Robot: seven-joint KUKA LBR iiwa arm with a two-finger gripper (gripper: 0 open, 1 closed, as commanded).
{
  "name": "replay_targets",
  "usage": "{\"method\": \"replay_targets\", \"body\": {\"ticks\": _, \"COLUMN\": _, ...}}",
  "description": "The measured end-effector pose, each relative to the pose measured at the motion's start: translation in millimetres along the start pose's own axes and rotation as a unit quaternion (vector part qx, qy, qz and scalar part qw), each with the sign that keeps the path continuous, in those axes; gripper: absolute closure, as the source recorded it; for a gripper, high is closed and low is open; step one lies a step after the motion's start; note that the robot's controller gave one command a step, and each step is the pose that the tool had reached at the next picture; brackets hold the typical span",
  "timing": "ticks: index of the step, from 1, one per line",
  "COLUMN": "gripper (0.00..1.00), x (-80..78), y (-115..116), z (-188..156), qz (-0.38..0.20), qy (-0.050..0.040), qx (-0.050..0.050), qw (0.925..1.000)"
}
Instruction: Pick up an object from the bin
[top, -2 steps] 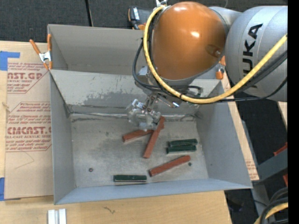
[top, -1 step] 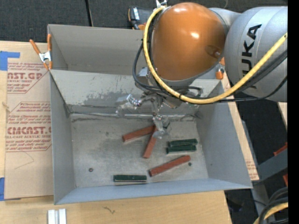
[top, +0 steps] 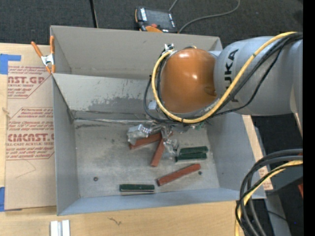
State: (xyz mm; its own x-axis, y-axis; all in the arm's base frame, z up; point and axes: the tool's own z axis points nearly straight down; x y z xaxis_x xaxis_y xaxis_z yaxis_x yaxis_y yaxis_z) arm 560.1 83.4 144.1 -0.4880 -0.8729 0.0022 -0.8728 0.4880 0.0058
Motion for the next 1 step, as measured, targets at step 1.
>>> {"method": "replay_targets", "body": {"ticks": 1, "gripper": 0.0, "x": 38.1, "y": -53.8, "z": 74.2, "qz": -0.073, "qy": -0.0036, "qx": 0.005, "qw": 0.9973}}
